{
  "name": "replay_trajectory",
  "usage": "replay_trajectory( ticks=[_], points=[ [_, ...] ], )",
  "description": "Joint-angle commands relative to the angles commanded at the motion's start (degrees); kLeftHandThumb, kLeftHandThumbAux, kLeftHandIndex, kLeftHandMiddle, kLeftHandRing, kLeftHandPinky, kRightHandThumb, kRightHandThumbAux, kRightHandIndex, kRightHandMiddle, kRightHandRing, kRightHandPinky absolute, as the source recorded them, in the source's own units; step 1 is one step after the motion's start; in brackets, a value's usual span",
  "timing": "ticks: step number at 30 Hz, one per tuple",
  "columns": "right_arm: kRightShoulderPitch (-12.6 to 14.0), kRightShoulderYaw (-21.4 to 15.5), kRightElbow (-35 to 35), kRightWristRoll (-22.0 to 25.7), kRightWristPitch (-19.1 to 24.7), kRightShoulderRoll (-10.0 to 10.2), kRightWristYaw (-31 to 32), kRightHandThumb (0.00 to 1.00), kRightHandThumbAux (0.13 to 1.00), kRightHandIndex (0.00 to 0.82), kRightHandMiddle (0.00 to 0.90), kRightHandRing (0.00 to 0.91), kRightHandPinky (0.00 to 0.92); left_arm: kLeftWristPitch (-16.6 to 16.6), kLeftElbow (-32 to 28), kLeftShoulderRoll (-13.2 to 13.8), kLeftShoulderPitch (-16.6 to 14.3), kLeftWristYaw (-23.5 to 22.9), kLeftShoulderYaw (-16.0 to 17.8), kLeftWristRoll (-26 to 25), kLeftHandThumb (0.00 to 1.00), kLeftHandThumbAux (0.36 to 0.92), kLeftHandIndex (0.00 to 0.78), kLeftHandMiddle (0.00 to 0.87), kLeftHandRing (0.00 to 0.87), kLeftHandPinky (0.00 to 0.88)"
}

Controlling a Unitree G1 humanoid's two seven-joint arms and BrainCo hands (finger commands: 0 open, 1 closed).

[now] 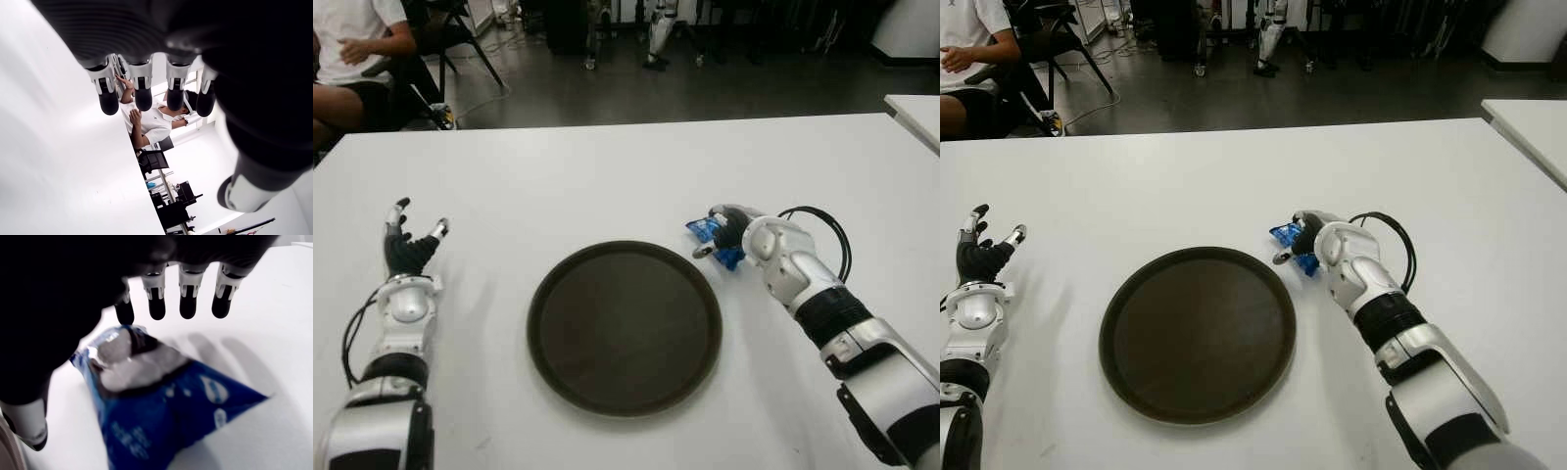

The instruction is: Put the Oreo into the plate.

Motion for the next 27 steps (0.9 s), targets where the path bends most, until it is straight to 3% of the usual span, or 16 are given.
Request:
replay_trajectory(
  ticks=[13,27],
  points=[
    [0.1,-0.5,0.4,-0.2,0.8,0.3,-1.7,0.000,0.638,0.000,0.000,0.000,0.000,0.3,-0.1,-0.2,-0.1,-0.3,0.4,-0.5,0.000,0.705,0.001,0.000,0.000,0.000],
    [-1.5,0.7,5.2,-1.8,2.5,1.3,-5.6,0.000,0.645,0.000,0.000,0.000,0.000,-0.3,-0.1,-0.2,0.0,-0.1,0.4,-0.4,0.000,0.690,0.006,0.000,0.000,0.000]
  ],
)
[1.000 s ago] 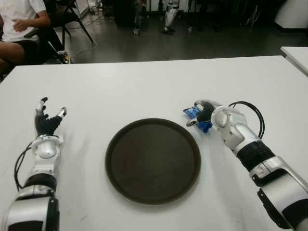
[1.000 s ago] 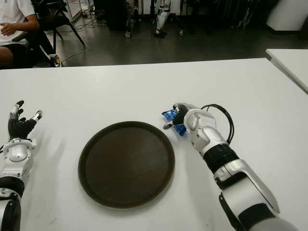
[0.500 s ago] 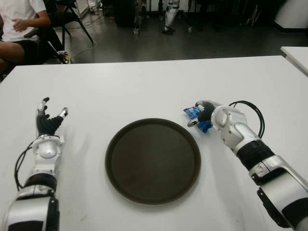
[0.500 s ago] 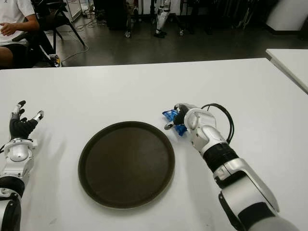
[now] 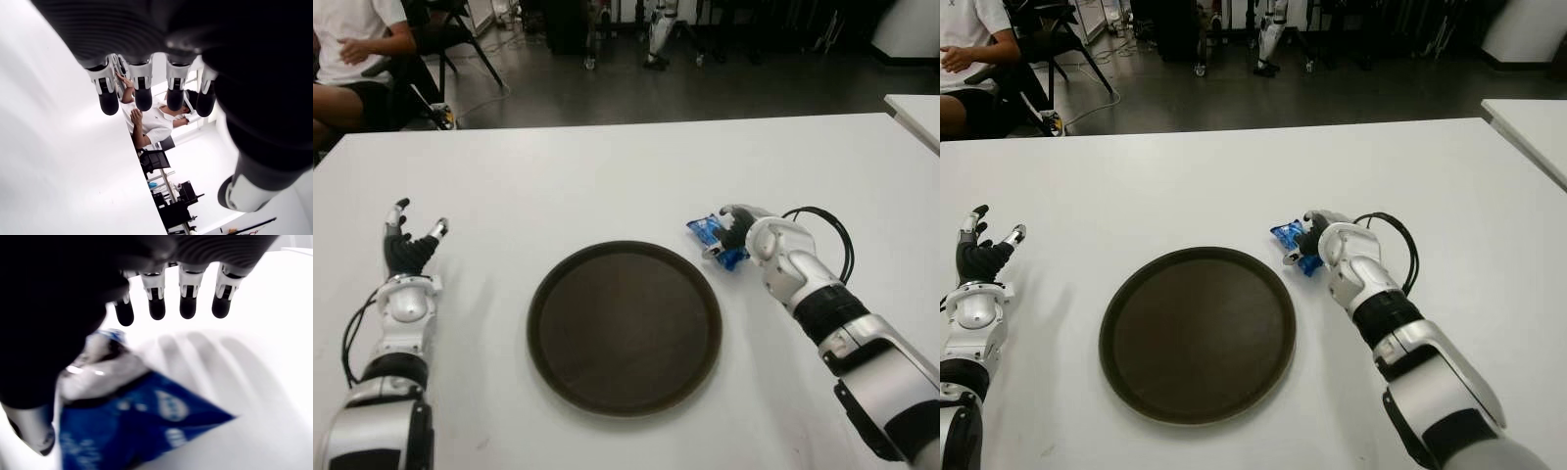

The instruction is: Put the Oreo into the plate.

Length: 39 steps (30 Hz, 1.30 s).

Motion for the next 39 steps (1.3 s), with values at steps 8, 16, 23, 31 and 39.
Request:
replay_trajectory(
  ticks=[8,16,23,31,39],
  points=[
    [-0.6,0.2,1.6,0.1,1.0,0.6,-1.5,0.000,0.636,0.000,0.000,0.000,0.000,0.0,0.0,0.0,0.0,0.1,0.2,-0.2,0.000,0.685,0.008,0.000,0.000,0.000],
    [-1.0,0.4,2.3,0.0,1.9,0.9,-2.3,0.000,0.648,0.000,0.000,0.000,0.000,-0.1,-0.2,0.1,0.1,0.2,-0.1,0.2,0.000,0.687,0.005,0.000,0.000,0.000],
    [-0.9,0.4,2.3,0.1,1.9,0.9,-2.6,0.000,0.641,0.000,0.000,0.000,0.000,0.7,-1.0,0.1,0.2,0.8,-0.4,0.6,0.000,0.686,0.003,0.000,0.000,0.000],
    [-1.1,0.7,2.4,0.1,1.8,0.8,-2.2,0.000,0.644,0.000,0.000,0.000,0.000,1.3,-0.6,0.4,0.1,0.3,-0.2,0.7,0.000,0.676,0.005,0.000,0.000,0.000],
    [-1.3,1.1,2.9,0.2,0.7,0.6,-1.8,0.000,0.658,0.000,0.000,0.000,0.000,0.5,-0.4,0.1,0.1,-1.3,0.5,-0.5,0.000,0.687,0.001,0.000,0.000,0.000]
  ],
)
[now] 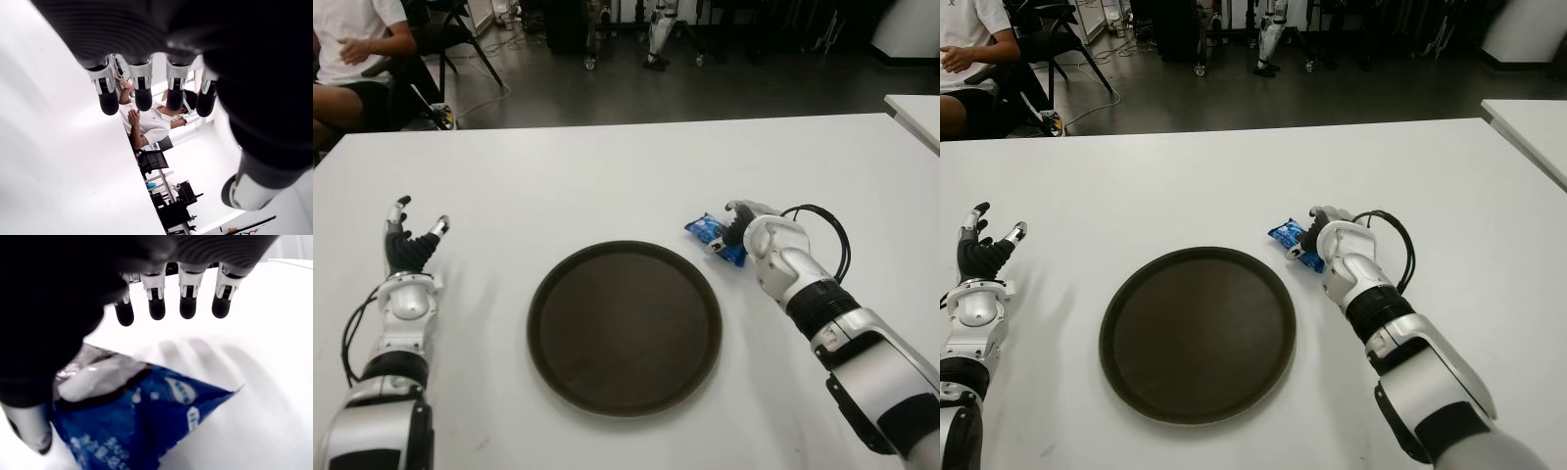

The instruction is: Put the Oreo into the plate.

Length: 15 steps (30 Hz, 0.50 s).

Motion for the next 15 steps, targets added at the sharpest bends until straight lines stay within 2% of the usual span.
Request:
replay_trajectory(
  ticks=[15],
  points=[
    [-0.8,1.1,1.2,0.2,-2.3,-0.4,1.2,0.000,0.660,0.000,0.000,0.000,0.000,0.3,0.4,0.0,-0.3,0.4,0.3,-0.4,0.000,0.724,0.001,0.000,0.000,0.000]
  ],
)
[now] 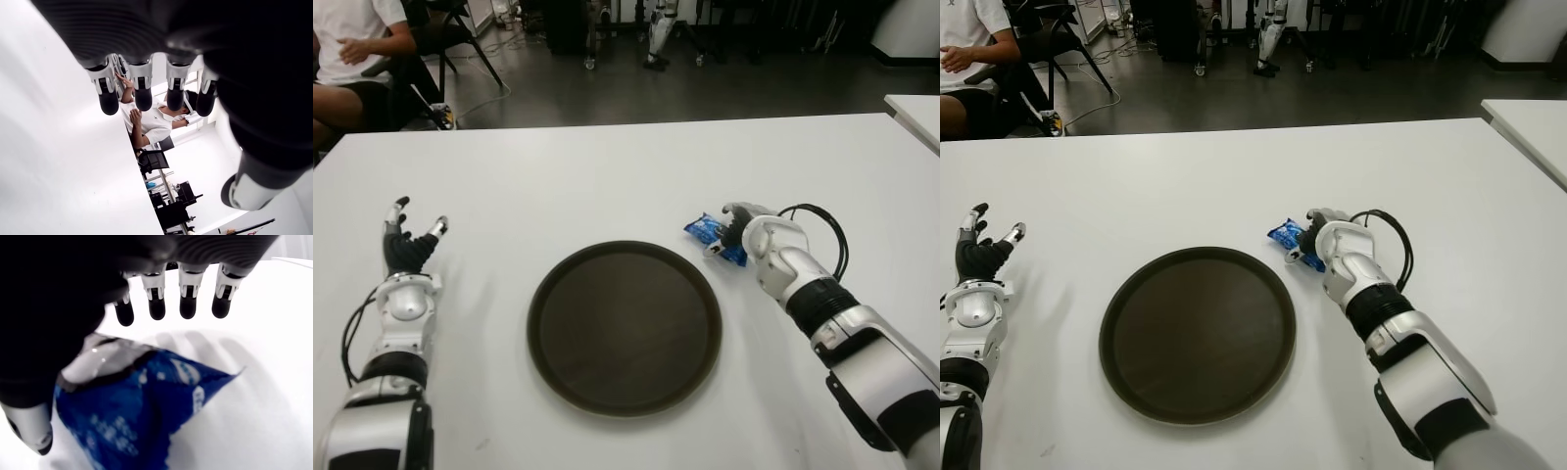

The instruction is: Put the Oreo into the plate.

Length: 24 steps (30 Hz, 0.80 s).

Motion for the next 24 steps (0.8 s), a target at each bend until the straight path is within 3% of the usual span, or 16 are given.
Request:
replay_trajectory(
  ticks=[11,24],
  points=[
    [-0.9,-1.7,1.5,4.7,-7.0,-0.4,9.7,0.000,0.712,0.005,0.015,0.005,0.004,0.0,-0.8,-0.1,0.3,0.6,-0.6,0.7,0.000,0.693,0.000,0.000,0.000,0.000],
    [-1.8,-2.0,5.3,4.9,-11.2,0.0,9.8,0.000,0.748,0.016,0.060,0.020,0.000,0.6,-0.8,0.0,0.3,0.8,-0.4,0.5,0.000,0.691,0.000,0.000,0.000,0.000]
  ],
)
